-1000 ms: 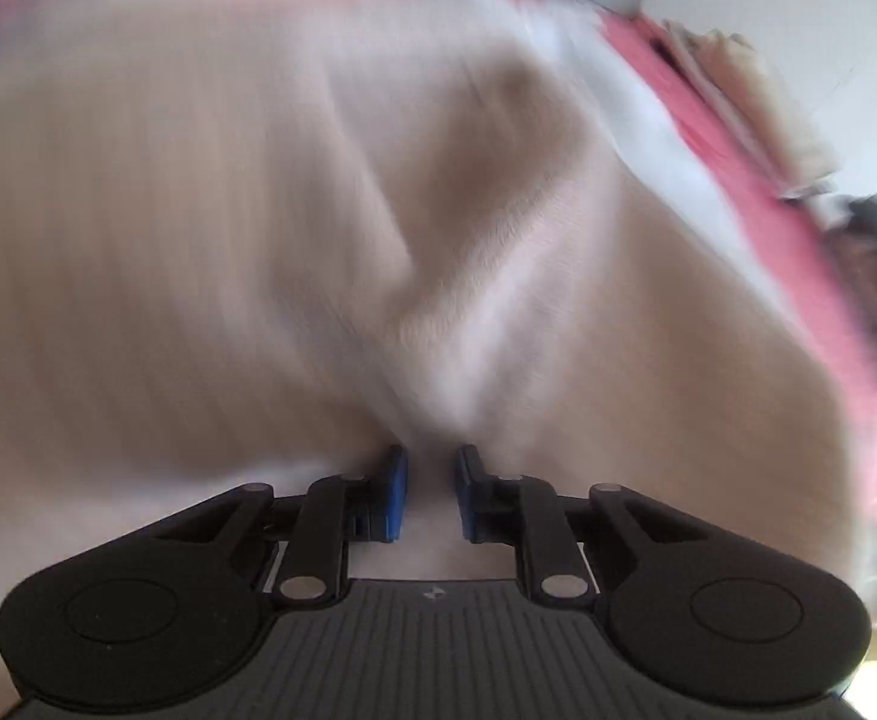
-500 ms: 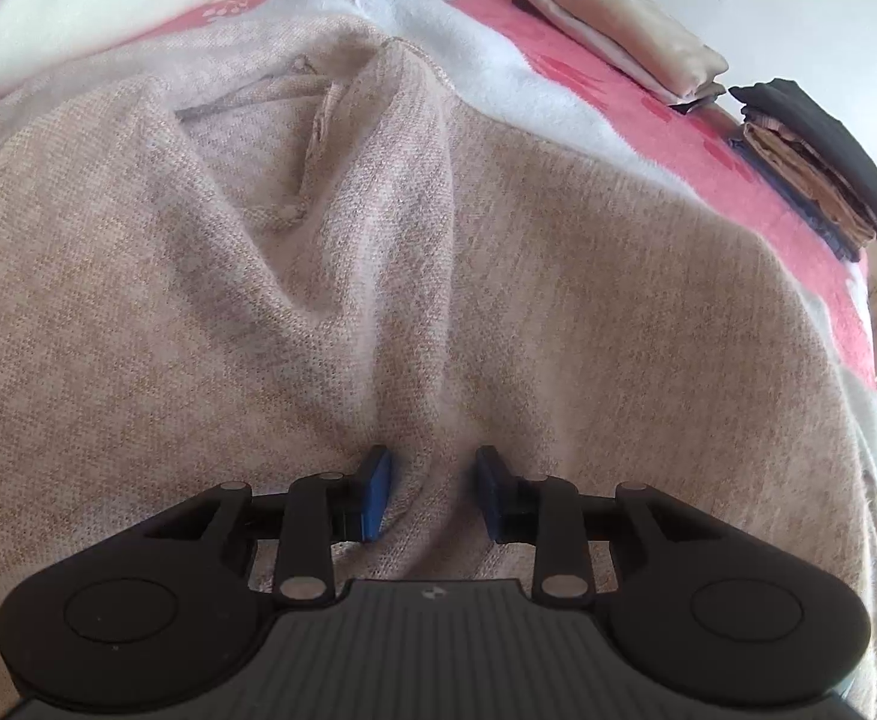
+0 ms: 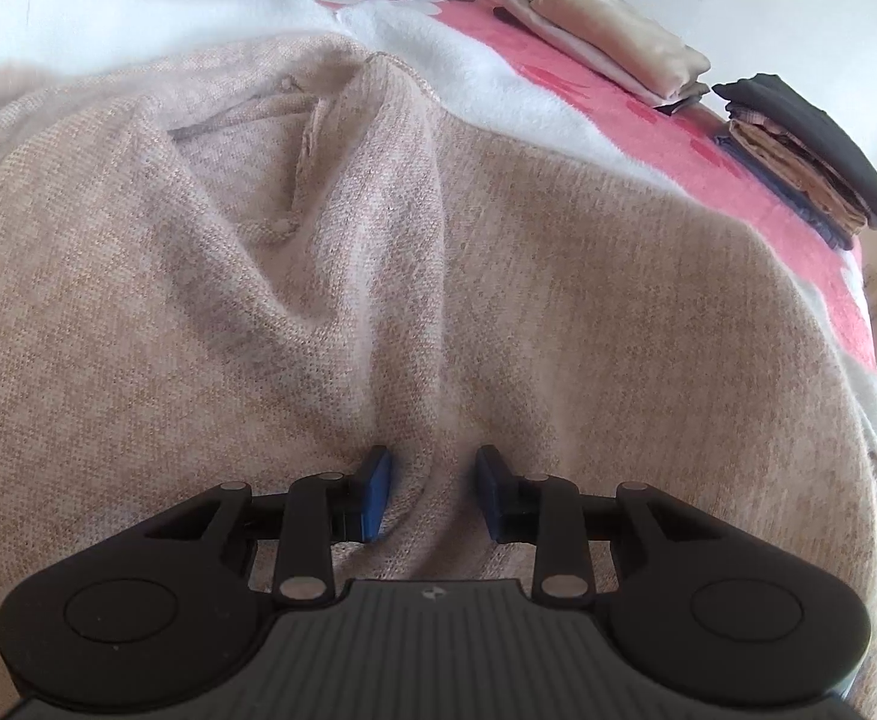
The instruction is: Fold clothes
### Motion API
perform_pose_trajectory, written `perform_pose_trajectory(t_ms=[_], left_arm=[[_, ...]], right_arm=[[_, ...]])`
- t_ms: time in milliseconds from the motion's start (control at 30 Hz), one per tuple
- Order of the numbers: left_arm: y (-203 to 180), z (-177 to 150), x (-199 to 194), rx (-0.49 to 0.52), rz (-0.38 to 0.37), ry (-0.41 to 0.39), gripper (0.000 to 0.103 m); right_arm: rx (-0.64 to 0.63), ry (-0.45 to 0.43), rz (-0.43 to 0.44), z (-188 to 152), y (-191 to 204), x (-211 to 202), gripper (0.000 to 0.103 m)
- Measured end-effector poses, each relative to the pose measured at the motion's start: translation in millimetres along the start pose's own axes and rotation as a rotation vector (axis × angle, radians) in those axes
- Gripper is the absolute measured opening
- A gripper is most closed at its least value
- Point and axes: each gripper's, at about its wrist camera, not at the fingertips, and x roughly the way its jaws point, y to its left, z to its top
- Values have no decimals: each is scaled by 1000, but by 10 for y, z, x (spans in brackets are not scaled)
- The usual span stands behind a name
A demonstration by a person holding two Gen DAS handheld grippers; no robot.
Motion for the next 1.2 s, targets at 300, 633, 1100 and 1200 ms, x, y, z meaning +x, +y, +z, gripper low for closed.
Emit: perform_pose_trajectory(t_ms=[300, 633, 1100, 1200], left_arm=[[-983, -454, 1301, 120, -258, 319, 33], [-358, -350, 705, -56, -346, 142, 62], [486, -931, 804, -251, -70, 206, 61], [322, -954, 869, -233, -173, 203, 61]], right_arm=[[263, -4, 151, -3, -387, -8, 39], [501, -45, 310, -200, -721, -6, 40], [208, -265, 408, 628, 163, -1050, 68], [56, -257, 536, 798, 652, -1070, 69]])
